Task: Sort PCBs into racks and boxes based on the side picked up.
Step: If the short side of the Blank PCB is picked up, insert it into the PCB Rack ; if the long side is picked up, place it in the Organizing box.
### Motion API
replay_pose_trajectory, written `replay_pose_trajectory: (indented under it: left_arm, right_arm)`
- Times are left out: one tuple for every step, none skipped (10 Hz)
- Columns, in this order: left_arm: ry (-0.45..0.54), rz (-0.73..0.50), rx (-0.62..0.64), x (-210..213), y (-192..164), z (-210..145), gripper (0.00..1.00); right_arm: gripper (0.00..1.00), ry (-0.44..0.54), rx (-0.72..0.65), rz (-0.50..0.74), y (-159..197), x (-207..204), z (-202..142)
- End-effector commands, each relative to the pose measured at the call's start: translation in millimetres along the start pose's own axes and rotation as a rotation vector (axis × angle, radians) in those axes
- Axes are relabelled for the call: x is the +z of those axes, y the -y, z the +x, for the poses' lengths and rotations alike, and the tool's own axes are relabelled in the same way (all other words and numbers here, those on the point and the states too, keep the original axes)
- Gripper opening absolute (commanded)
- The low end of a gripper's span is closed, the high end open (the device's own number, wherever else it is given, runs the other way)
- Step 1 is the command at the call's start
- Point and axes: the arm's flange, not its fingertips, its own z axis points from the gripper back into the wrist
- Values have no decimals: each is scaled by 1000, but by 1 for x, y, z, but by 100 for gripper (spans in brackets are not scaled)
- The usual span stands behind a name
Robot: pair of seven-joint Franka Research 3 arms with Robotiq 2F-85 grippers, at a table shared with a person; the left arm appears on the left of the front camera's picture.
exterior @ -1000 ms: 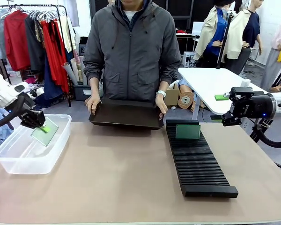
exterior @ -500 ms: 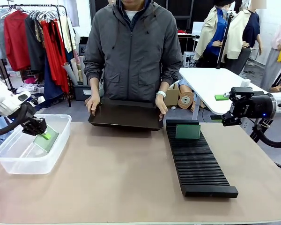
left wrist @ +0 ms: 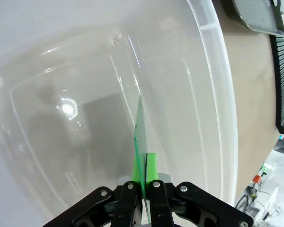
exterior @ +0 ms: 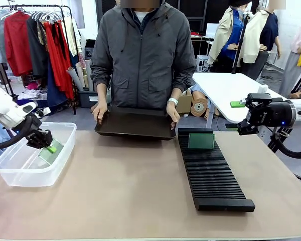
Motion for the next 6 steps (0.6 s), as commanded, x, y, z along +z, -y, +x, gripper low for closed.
replay_pose_trajectory:
  left_arm:
    - [17,0,-5,5,-3,4,21]
    - [16,10,-2,7,-2,6,40]
    - [12,20,-4,8,-1,7,60]
    - [7,35,-6,12,1,7,80]
    - [2,59,-8,20,7,7,99]
    - [11,88,-14,30,14,10,100]
  right_arm:
    - [100,-1,3,7,-2,0,0]
    - [100,-1,3,7,-2,0,0]
    - [100,-1,3,7,-2,0,0]
    - [100,-1,3,7,-2,0,0]
    - [100,-1,3,7,-2,0,0]
    - [100,-1,3,7,-2,0,0]
